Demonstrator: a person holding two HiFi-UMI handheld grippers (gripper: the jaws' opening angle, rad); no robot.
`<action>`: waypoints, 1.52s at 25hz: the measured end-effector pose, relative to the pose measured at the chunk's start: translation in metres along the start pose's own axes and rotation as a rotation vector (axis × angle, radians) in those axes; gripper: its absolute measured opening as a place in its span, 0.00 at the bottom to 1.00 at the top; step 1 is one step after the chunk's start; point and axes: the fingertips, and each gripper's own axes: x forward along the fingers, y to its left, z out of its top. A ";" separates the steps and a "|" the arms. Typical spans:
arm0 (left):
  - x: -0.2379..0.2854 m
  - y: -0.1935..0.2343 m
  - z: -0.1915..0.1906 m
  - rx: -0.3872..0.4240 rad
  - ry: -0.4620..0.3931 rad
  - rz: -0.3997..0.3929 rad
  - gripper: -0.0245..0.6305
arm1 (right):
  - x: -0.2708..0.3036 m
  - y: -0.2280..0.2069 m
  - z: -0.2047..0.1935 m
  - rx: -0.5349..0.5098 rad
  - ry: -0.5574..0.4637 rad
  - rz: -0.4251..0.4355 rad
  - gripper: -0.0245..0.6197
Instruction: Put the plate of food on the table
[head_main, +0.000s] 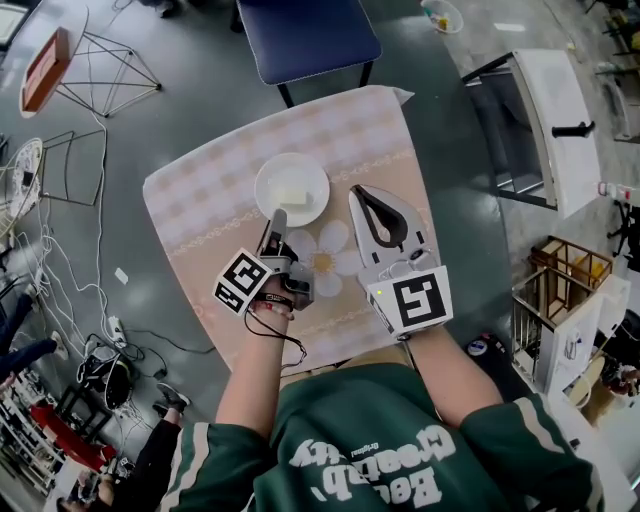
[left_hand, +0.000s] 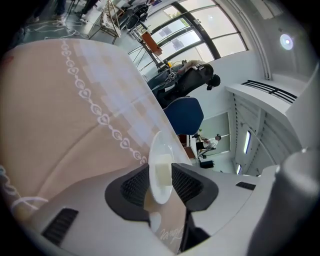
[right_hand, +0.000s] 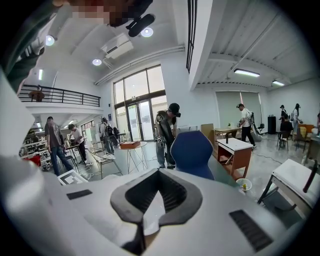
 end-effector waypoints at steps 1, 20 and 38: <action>-0.001 0.001 0.000 0.000 0.000 0.003 0.24 | 0.000 0.001 0.001 0.000 -0.002 0.001 0.06; -0.046 0.024 -0.006 -0.020 -0.021 0.061 0.31 | -0.011 0.029 0.016 -0.013 -0.040 0.028 0.06; -0.080 -0.048 0.002 0.038 -0.116 -0.180 0.08 | -0.044 0.042 0.031 -0.041 -0.085 0.066 0.06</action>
